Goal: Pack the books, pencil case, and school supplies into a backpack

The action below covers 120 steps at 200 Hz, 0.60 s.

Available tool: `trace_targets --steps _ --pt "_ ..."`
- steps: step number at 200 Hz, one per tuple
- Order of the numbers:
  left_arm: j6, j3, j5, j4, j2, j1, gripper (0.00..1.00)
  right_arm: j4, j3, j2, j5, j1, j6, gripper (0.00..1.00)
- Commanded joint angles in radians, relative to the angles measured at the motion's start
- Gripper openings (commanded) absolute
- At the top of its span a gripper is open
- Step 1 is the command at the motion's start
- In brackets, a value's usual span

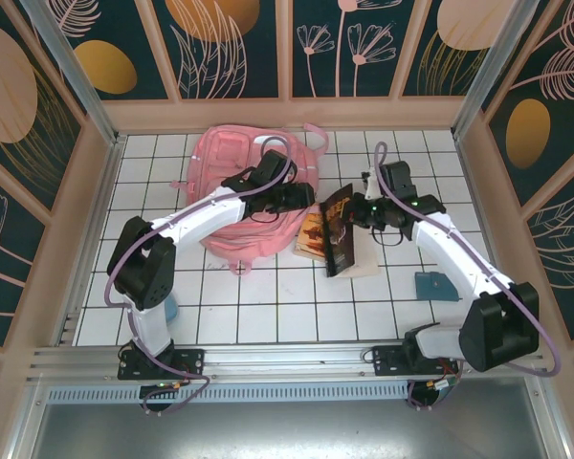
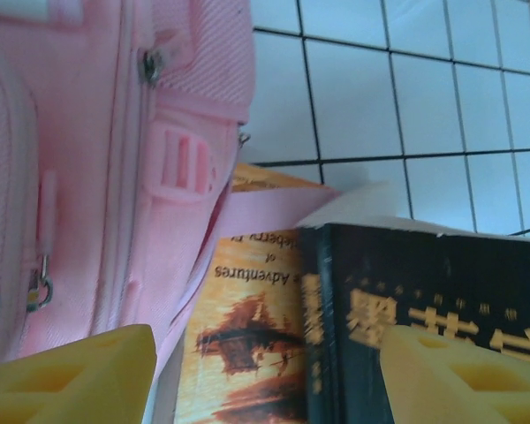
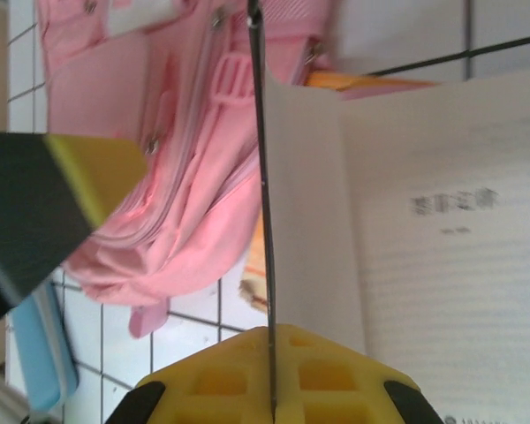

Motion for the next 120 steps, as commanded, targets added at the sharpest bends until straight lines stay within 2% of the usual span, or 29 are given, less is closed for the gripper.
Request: trace_targets --steps 1,14,21,27,40,52,98,120 --pt "-0.031 -0.028 0.008 0.032 -0.026 0.001 0.68 0.054 0.025 0.016 -0.061 0.0 -0.02 0.05" --pt "-0.039 -0.042 0.028 0.045 -0.022 0.001 0.68 0.03 0.003 0.038 0.008 -0.016 -0.032 0.26" --pt "-0.043 -0.053 0.039 0.055 -0.02 0.001 0.68 0.007 -0.012 0.054 0.089 -0.026 -0.034 0.43" --pt "-0.051 -0.063 0.05 0.065 -0.02 0.0 0.68 -0.008 -0.018 0.064 0.151 -0.032 -0.035 0.51" --pt "-0.068 -0.089 0.07 0.086 -0.021 -0.001 0.68 -0.037 -0.028 0.088 0.295 -0.044 -0.039 0.65" --pt "-0.087 -0.119 0.082 0.107 -0.027 -0.008 0.68 -0.034 -0.04 0.108 0.375 -0.056 -0.043 0.73" --pt "-0.129 -0.145 0.098 0.134 0.0 -0.071 0.64 0.049 -0.095 0.197 0.349 -0.104 -0.016 0.75" --pt "-0.151 -0.138 0.128 0.156 0.039 -0.092 0.59 0.103 -0.131 0.238 0.269 -0.12 -0.011 0.71"
